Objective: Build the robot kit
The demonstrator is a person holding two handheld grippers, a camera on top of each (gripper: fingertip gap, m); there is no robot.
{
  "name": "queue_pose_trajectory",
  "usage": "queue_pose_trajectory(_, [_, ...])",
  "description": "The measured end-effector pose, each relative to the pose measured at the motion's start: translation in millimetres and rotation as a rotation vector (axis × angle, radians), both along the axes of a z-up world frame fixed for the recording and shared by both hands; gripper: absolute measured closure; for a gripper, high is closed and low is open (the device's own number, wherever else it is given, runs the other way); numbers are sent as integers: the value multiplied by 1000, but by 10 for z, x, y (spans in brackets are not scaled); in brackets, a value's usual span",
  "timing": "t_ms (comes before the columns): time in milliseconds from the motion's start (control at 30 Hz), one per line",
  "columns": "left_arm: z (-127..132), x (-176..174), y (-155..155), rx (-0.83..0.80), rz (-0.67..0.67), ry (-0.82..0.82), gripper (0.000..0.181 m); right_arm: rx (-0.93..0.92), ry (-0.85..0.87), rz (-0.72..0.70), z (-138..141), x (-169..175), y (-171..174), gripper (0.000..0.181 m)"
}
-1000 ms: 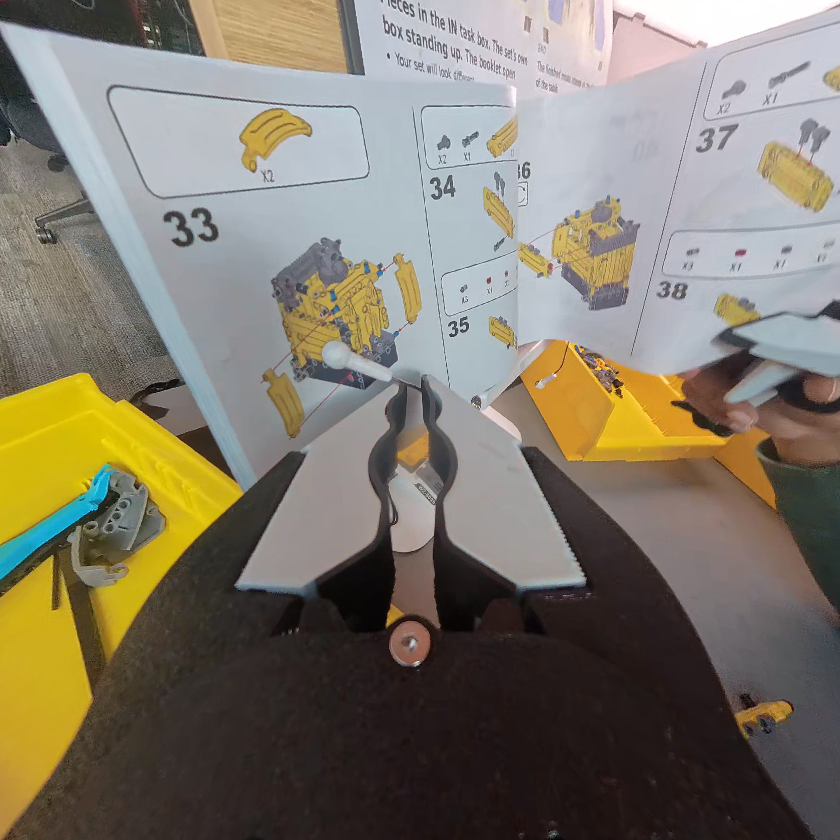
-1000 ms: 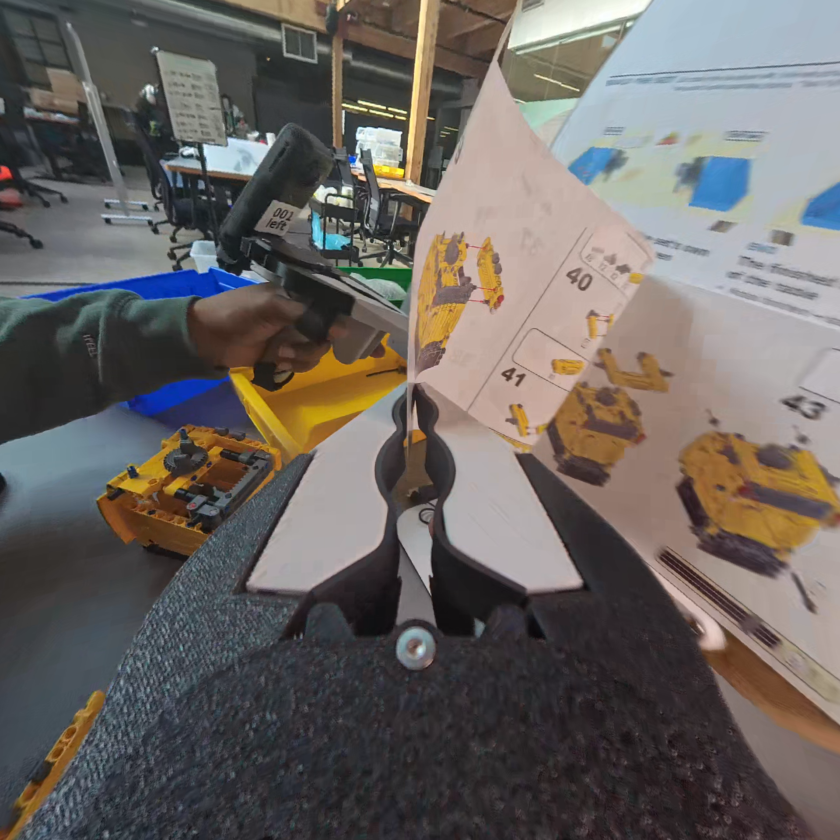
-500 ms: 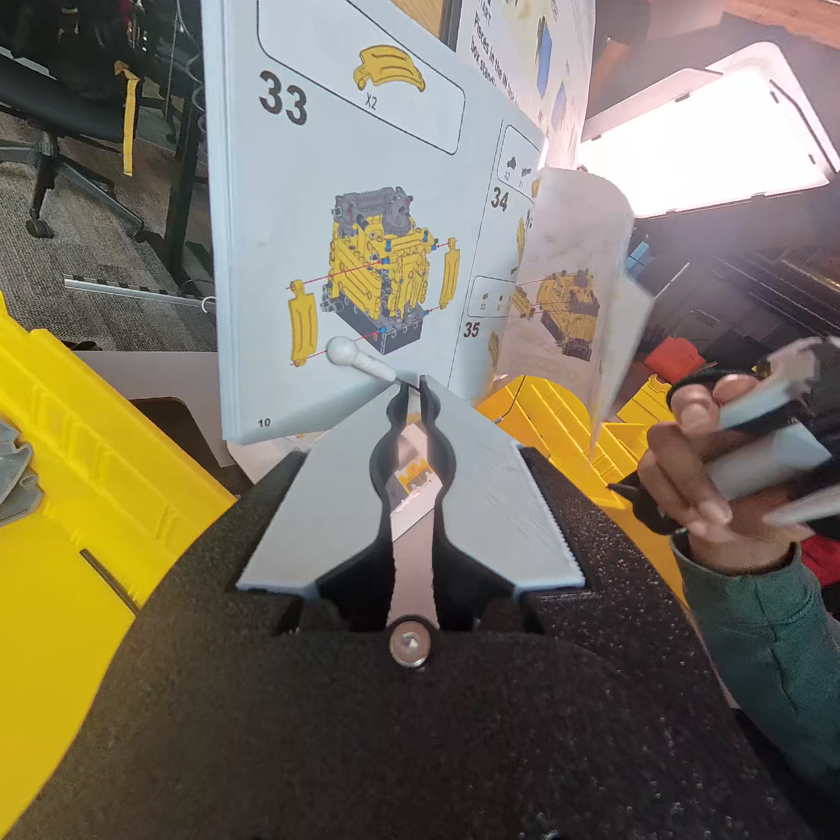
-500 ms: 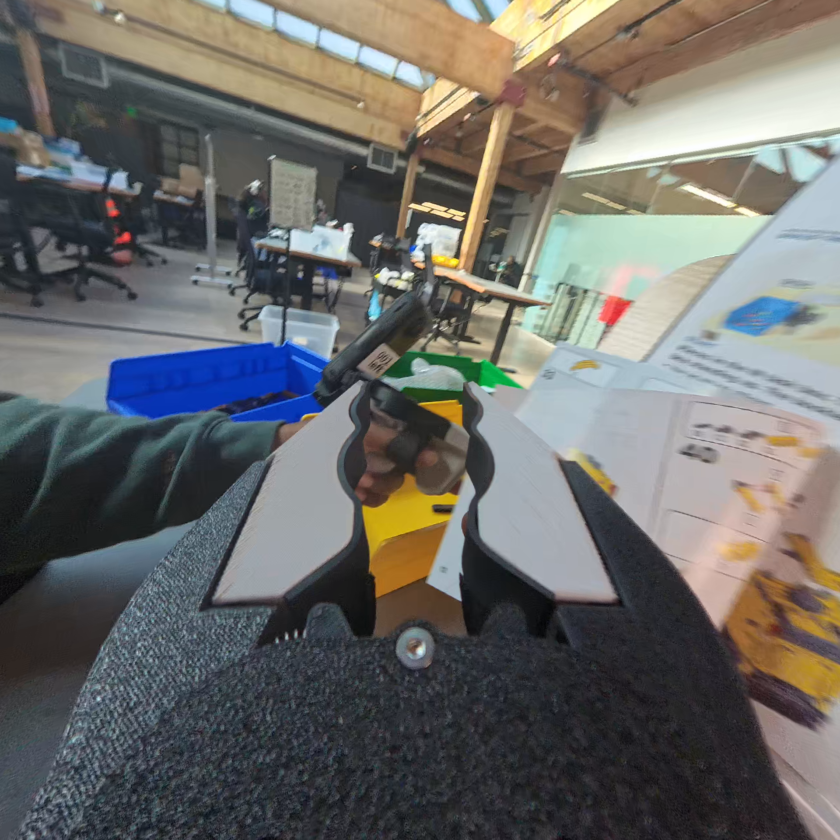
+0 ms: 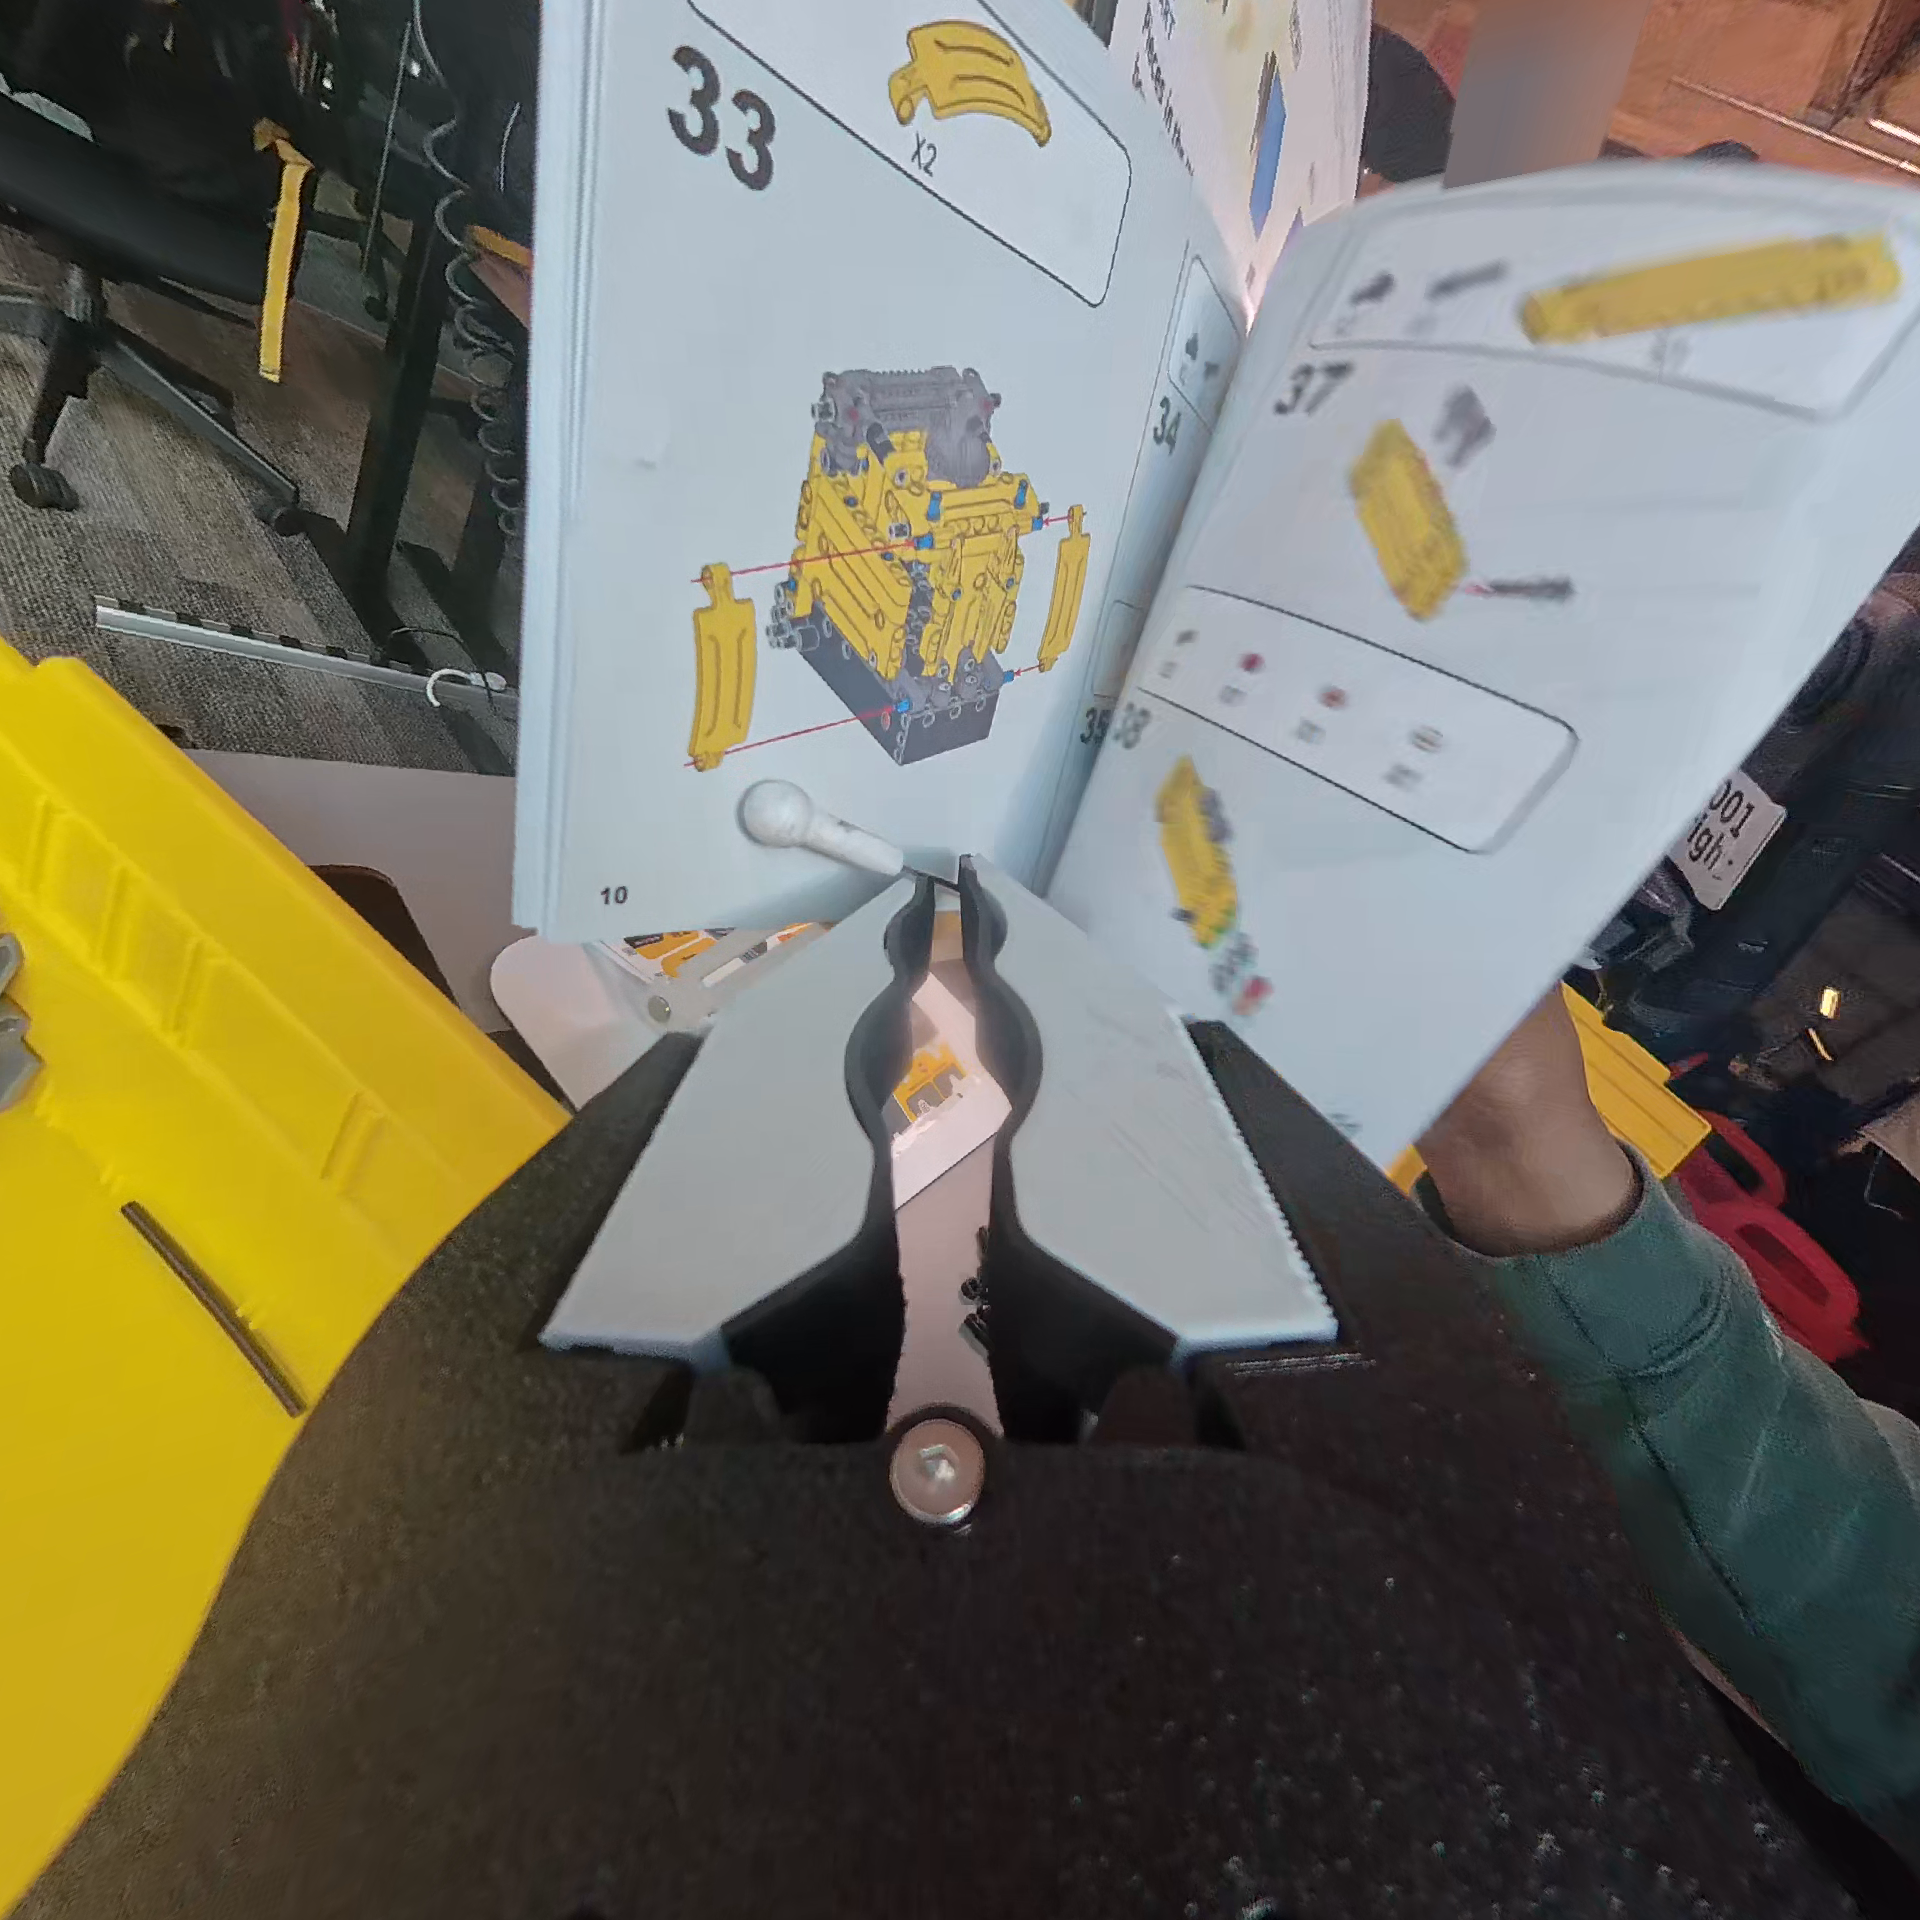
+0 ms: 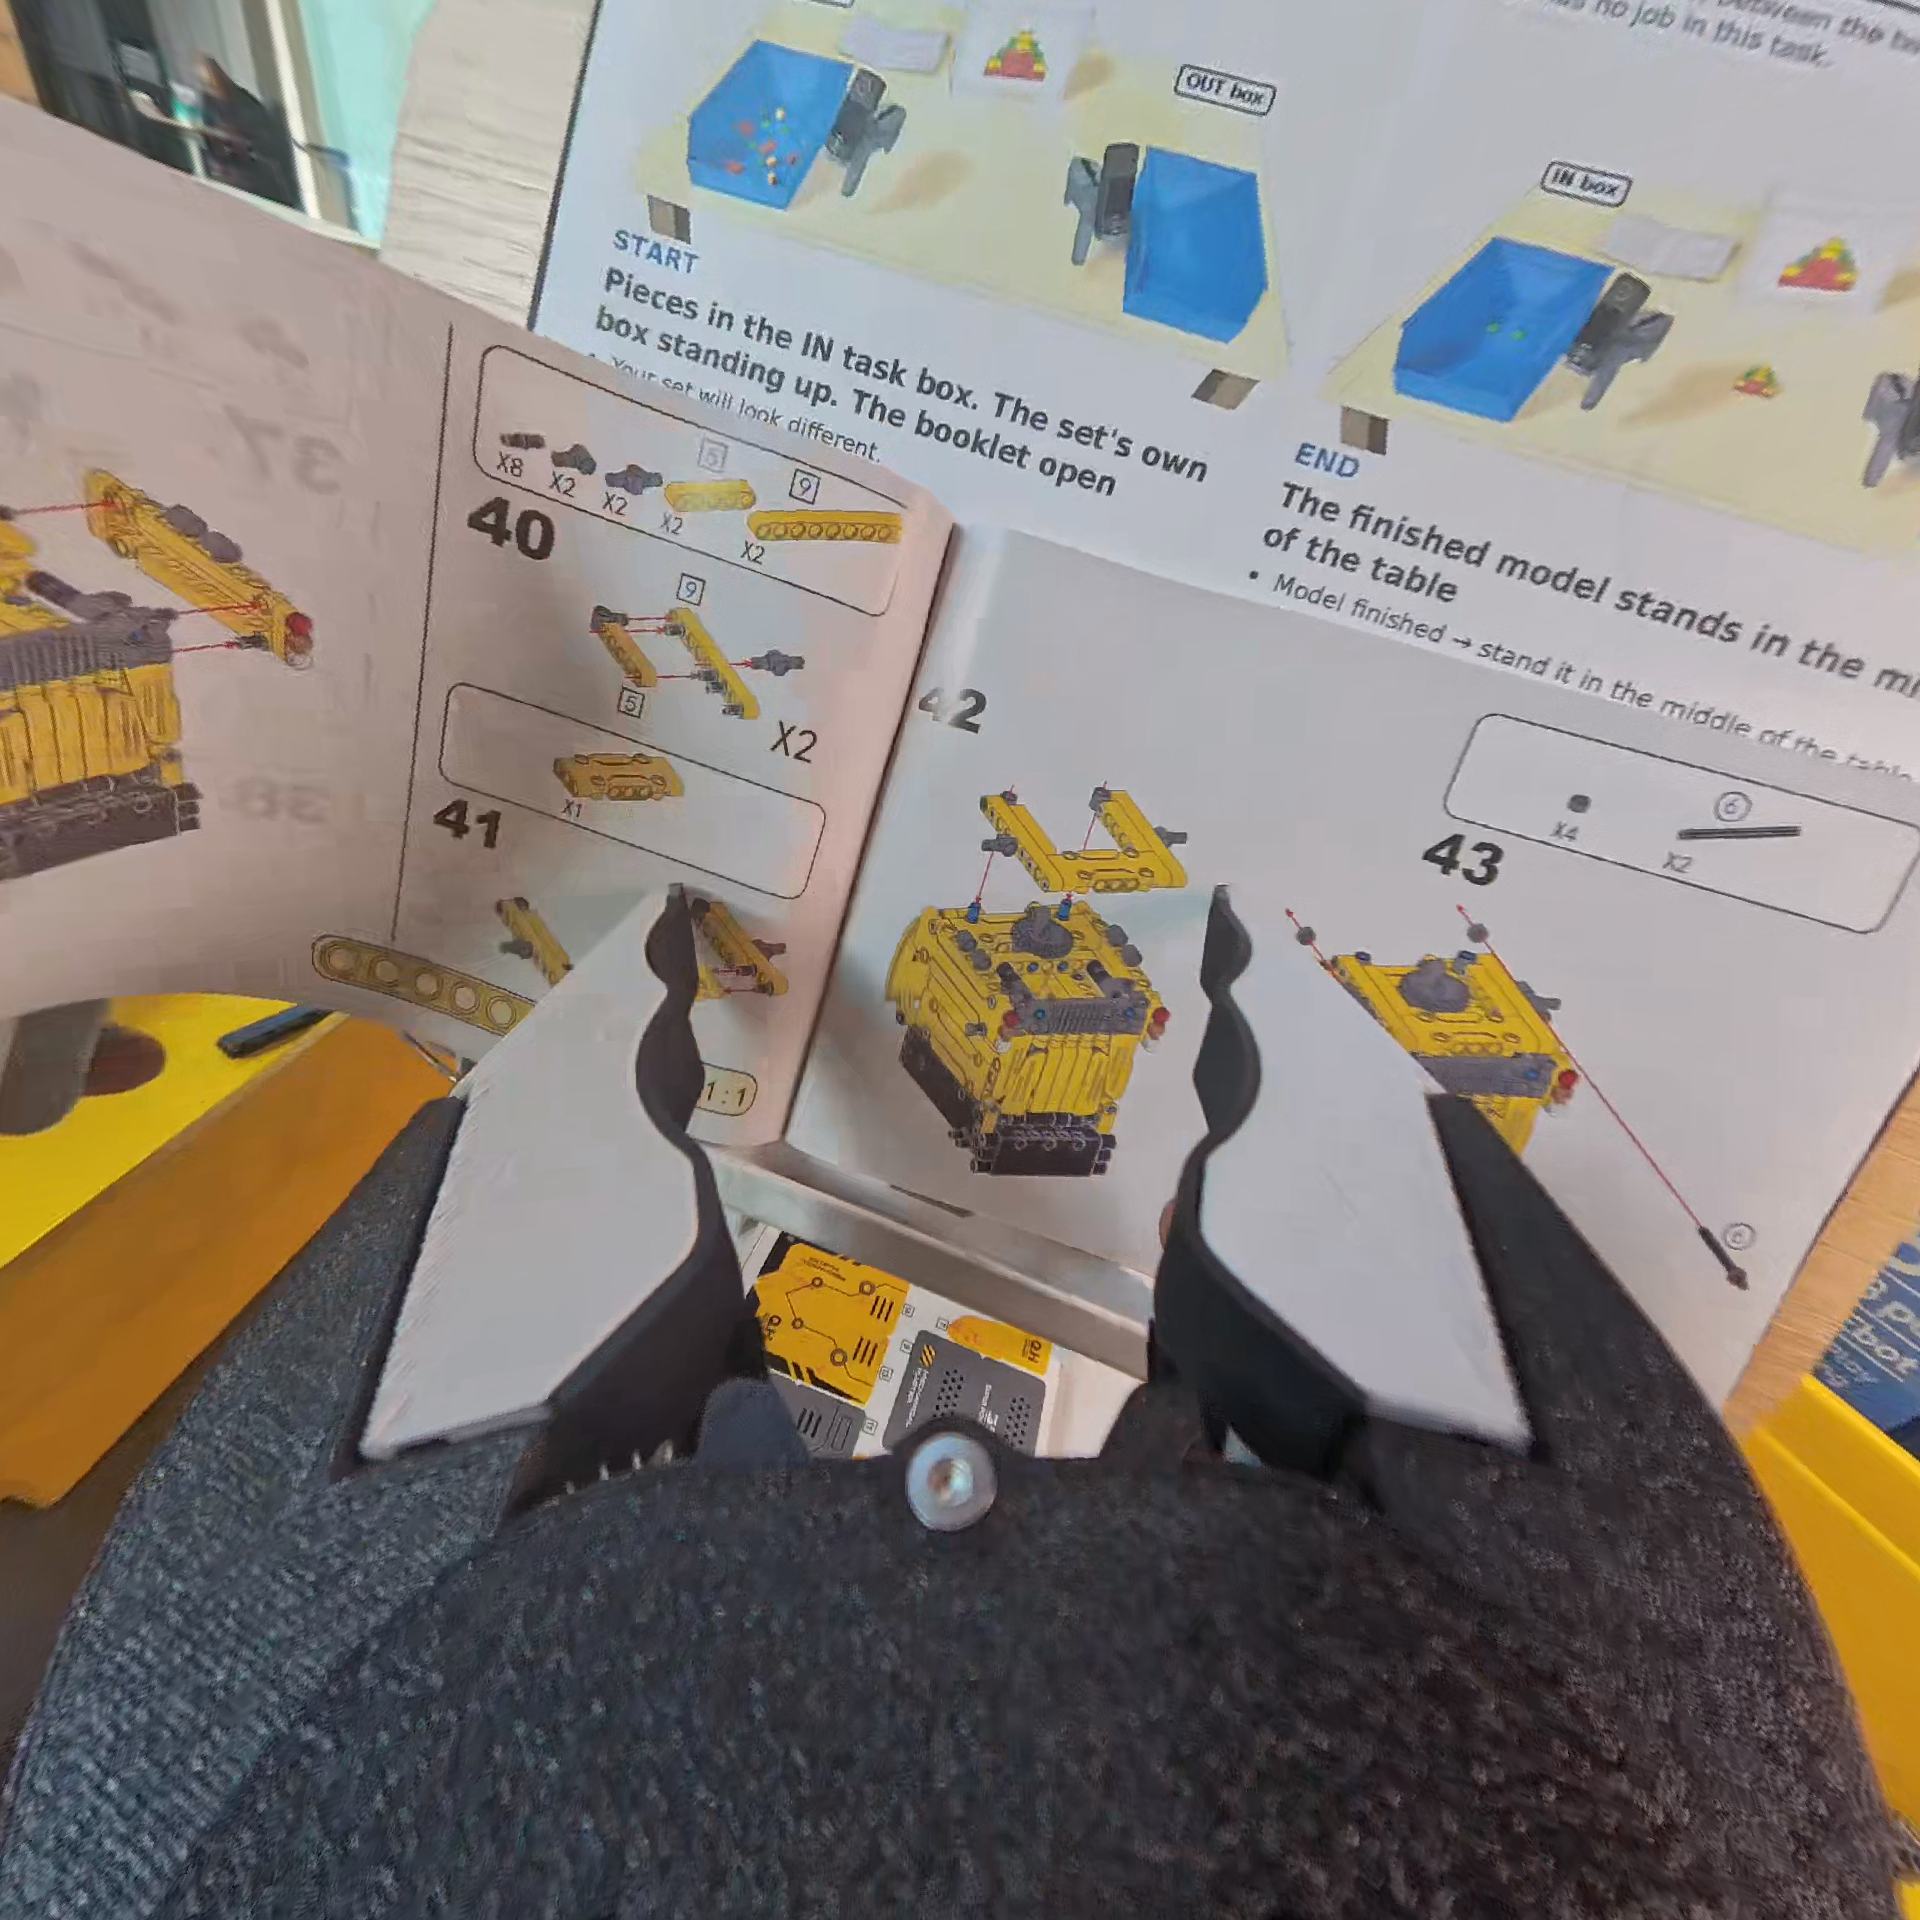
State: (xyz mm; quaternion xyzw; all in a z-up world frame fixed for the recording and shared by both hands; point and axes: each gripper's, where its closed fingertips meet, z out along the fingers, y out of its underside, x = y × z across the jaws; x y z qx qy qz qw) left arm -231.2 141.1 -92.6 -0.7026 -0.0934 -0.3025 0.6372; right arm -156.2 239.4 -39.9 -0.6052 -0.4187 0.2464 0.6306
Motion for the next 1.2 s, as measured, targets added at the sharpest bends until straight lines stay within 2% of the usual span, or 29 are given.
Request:
queue_pose_trajectory(167, [-98, 2, -34, -18, -2, -101, 178, 44, 30, -119, 19, -109, 32, 76])
queue_pose_trajectory(333, [-147, -1, -27, -17, -49, -442, 179, 47, 100, -147, 24, -111, 35, 73])
queue_pose_trajectory(500, [-149, 23, -57, 6, -45, -618, 180, 67, 111, -190, 15, -121, 54, 74])
queue_pose_trajectory(567, [-112, 33, -72, 15, -31, -615, 180, 84, 111, -194, 14, -124, 53, 74])
queue_pose_trajectory(800, [63, 80, -99, 22, 47, -442, 181, 217, 71, -195, 89, -187, 4, 81])
queue_pose_trajectory(933, [17, 57, -90, 13, 50, -463, 181, 176, 86, -154, 70, -188, 27, 81])
queue_pose_trajectory(1200, [308, 129, 47, 8, 160, -119, 181, 188, 97, -167, 109, -202, 52, 80])
